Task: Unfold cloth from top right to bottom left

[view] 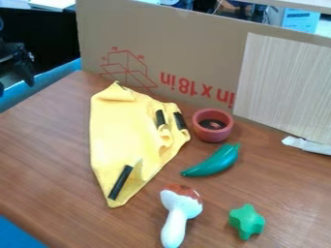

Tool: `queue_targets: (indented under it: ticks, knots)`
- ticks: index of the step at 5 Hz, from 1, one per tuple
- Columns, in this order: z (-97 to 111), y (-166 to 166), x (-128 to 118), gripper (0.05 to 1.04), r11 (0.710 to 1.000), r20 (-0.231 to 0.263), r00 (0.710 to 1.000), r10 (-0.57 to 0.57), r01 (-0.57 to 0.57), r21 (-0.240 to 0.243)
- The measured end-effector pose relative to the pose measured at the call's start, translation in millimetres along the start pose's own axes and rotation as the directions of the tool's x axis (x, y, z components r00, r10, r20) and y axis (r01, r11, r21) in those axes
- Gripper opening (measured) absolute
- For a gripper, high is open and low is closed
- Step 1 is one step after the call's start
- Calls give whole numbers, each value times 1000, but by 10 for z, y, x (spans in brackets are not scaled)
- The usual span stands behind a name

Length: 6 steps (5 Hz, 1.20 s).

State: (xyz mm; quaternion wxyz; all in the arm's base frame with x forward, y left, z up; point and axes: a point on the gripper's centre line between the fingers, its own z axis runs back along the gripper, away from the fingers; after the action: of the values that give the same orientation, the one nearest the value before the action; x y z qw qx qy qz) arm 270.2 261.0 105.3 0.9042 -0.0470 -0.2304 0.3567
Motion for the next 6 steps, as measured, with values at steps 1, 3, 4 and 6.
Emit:
queue_targets:
  ticks: [1, 3, 4, 6]
  knots:
    - [-101, 13, -57, 1001, 1000, -31, 999, 16, -16, -4]
    - [-199, -357, -267, 1001, 999, -65, 997, 46, -46, 4]
    - [-248, -600, -364, 1001, 998, -56, 996, 64, -62, 22]
    - [-317, -1054, -511, 1001, 983, -6, 988, 152, -150, 110]
